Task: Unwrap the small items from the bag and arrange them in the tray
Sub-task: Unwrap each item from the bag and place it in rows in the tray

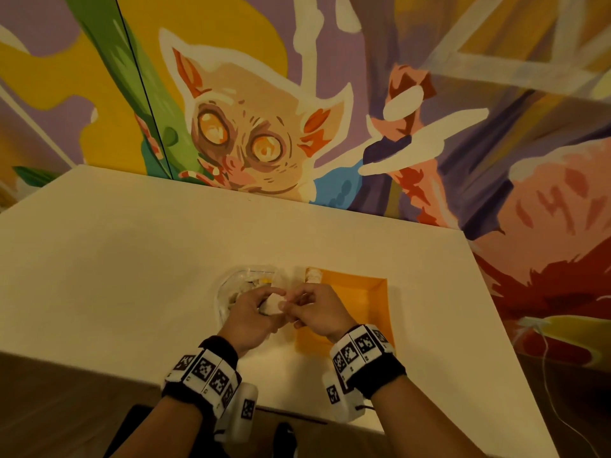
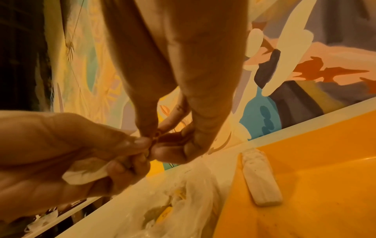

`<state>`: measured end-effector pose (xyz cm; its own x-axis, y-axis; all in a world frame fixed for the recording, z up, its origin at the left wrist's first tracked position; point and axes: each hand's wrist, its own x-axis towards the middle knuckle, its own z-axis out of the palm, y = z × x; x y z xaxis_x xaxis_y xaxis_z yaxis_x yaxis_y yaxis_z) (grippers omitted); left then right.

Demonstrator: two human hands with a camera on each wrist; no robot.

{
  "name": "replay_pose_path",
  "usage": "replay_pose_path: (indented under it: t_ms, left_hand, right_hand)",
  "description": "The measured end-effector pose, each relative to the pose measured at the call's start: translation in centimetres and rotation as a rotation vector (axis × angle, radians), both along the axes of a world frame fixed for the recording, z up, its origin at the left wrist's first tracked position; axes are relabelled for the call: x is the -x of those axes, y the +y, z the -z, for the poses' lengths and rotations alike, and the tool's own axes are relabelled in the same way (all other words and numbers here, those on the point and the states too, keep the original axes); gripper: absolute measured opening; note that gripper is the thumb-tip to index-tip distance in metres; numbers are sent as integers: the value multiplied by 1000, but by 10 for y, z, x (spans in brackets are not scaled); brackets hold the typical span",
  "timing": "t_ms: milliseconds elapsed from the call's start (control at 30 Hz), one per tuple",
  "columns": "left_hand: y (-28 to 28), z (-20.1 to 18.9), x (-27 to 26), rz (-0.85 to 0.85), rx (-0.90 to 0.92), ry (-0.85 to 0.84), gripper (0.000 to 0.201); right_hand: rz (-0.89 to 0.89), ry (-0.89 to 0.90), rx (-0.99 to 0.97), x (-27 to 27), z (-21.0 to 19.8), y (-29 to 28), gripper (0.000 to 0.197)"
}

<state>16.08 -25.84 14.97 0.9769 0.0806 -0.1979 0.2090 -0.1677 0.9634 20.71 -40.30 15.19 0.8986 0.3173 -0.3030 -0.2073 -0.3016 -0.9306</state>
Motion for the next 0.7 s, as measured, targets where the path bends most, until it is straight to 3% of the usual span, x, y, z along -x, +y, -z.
replay_pose_path:
  t_ms: [300, 467, 700]
  left_hand:
    - [2, 2, 5, -60, 100, 37, 28]
    - [4, -1, 4, -52, 69, 72, 35]
    - [10, -15, 3, -74, 57, 30, 26]
  right_hand:
    - [128, -94, -114, 6, -7, -9, 10]
    - [98, -150, -140, 0, -19, -15, 5]
    - [-34, -451, 120, -15, -35, -22, 9]
